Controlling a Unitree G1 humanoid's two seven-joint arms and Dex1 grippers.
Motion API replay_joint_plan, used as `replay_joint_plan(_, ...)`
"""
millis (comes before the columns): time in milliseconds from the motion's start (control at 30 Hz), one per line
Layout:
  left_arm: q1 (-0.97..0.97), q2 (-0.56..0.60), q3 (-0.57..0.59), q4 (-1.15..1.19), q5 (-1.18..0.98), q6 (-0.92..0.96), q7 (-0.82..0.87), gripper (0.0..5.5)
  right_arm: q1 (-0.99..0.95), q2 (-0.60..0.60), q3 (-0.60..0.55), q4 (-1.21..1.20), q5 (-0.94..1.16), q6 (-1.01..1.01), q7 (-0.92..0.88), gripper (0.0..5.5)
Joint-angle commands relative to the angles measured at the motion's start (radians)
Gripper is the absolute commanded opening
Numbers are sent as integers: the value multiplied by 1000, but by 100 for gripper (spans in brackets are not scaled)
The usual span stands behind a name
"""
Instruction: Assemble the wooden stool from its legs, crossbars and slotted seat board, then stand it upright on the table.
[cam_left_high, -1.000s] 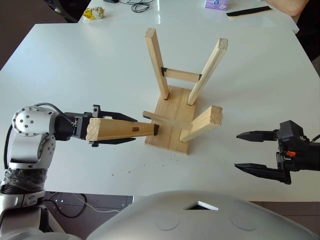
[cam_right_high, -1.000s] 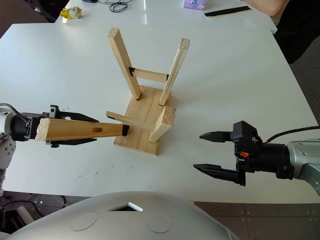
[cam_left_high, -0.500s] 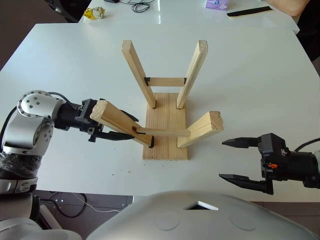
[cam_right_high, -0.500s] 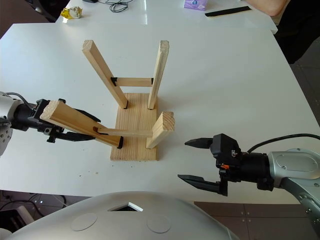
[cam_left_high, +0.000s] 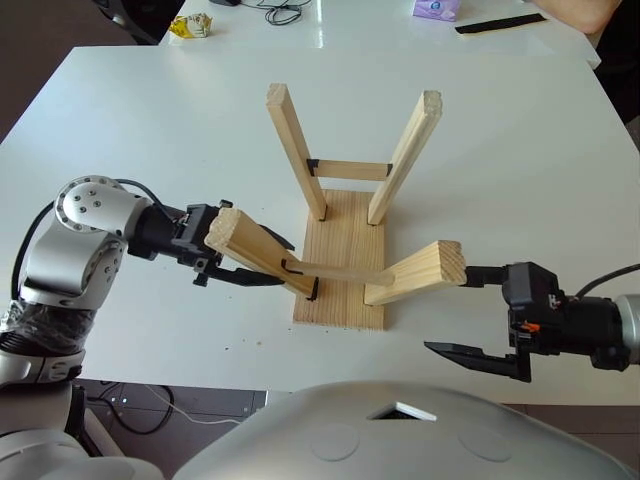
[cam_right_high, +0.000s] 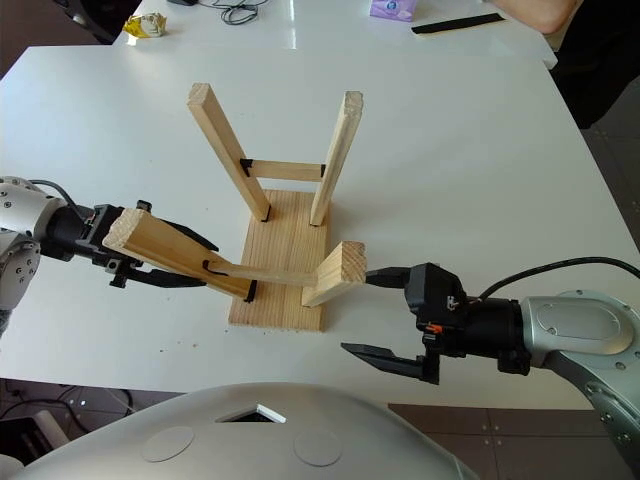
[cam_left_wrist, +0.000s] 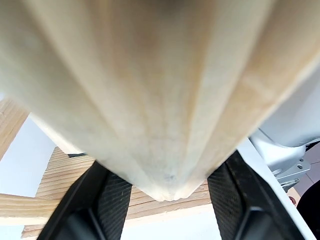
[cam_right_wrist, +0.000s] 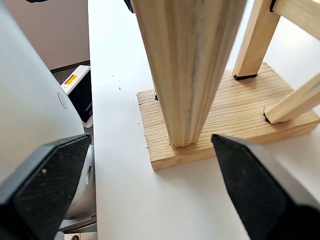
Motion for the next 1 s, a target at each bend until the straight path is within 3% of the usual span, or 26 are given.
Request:
replay_joint_plan(33,-4,-1,-72,-17,147,4,49,210,-74,-25,38,-6,37,8,-30,443)
replay_joint_plan(367,-121,-24,-210,-59,279,54,135,210,-260,20,217,16,50,29,-162,443)
replay_joint_plan(700,-229,-77,-314,67,369,33,177,210,-483,148,444,87,-19,64,-252,443)
replay_joint_plan(1000,-288,-150,-385,199,420,-7,203,210,-594,209,504,115,-33,106,-244,443)
